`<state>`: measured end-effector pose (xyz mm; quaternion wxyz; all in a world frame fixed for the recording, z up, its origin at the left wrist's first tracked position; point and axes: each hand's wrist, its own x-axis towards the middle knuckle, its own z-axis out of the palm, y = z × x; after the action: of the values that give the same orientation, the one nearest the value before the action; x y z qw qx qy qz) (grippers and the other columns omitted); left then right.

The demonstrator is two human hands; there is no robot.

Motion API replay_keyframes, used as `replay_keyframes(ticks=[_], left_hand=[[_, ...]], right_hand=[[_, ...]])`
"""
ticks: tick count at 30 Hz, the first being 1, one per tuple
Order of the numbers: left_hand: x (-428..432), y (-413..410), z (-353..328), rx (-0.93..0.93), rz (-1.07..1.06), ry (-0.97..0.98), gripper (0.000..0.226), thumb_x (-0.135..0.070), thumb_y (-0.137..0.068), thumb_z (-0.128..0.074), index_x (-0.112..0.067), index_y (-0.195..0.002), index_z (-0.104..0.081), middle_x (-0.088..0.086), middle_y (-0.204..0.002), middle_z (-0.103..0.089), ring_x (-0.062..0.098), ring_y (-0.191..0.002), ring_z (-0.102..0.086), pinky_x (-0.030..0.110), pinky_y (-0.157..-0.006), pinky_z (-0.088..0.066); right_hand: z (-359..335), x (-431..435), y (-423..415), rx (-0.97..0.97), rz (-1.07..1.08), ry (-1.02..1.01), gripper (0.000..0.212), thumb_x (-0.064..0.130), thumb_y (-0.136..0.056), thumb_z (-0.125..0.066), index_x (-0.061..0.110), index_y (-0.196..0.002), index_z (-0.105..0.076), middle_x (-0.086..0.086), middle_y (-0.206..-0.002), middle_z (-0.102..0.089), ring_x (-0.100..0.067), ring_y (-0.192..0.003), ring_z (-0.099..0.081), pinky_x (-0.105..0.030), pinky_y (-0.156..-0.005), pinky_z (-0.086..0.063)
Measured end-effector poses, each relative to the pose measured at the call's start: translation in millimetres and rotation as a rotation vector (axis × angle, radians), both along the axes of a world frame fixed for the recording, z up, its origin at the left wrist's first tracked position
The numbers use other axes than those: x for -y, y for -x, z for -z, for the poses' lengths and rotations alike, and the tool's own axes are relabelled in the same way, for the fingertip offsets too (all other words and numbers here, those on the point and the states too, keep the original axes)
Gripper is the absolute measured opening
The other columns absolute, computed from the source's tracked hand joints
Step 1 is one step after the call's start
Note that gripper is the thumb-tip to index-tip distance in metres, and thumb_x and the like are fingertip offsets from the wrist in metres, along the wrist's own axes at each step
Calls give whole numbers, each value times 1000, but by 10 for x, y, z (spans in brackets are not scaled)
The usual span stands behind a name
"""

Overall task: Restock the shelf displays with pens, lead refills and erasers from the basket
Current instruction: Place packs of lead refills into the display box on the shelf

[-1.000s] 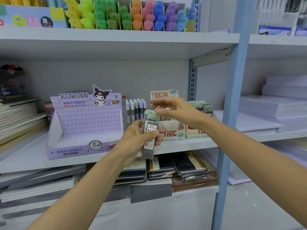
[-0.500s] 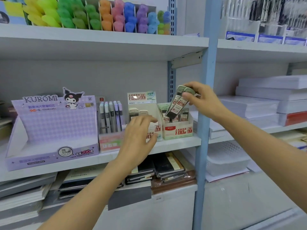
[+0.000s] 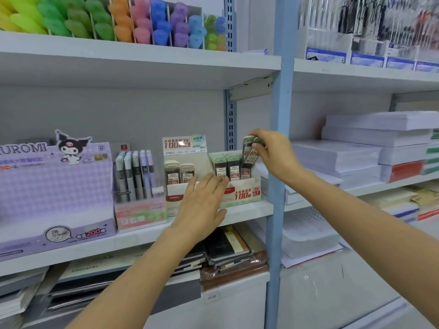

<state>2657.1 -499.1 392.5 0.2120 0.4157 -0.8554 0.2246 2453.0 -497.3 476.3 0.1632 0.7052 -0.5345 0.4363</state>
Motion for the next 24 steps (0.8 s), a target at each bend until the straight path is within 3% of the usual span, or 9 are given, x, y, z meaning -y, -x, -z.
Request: replay_keyframes(ticks=[7, 12, 17, 24], left_hand=[[12, -43, 31, -31, 50, -4, 70, -39, -97, -48, -23, -154, -12, -3, -159, -20, 17, -147, -11, 41, -122, -2], [7, -24, 44, -49, 52, 5, 70, -38, -95, -50, -23, -154, -15, -5, -157, -24, 15, -144, -20, 42, -121, -8], [10, -33, 44, -32, 44, 5, 72, -38, -95, -50, -23, -155, -12, -5, -158, -22, 15, -144, -19, 40, -121, -7], [23, -51, 44, -18, 54, -18, 74, -39, -96, -49, -23, -155, -7, -4, -162, -13, 16, -148, -8, 40, -122, 0]], right_hand=[[22, 222, -31, -97, 73, -142, 23, 11, -98, -51, 7, -120, -59, -11, -110, -65, -19, -90, -54, -25, -76, -37], [70, 273, -105, -100, 126, -155, 29, 10, -97, -52, 6, -126, -54, -14, -116, -60, -30, -104, -58, -31, -83, -40], [263, 284, -182, -104, 172, -182, 27, 12, -95, -57, 7, -119, -49, -13, -116, -63, -30, -100, -60, -40, -84, -49], [349, 231, -151, -155, 164, -183, 38, 9, -95, -55, 4, -132, -50, -12, -130, -54, -27, -120, -49, -38, -102, -41]])
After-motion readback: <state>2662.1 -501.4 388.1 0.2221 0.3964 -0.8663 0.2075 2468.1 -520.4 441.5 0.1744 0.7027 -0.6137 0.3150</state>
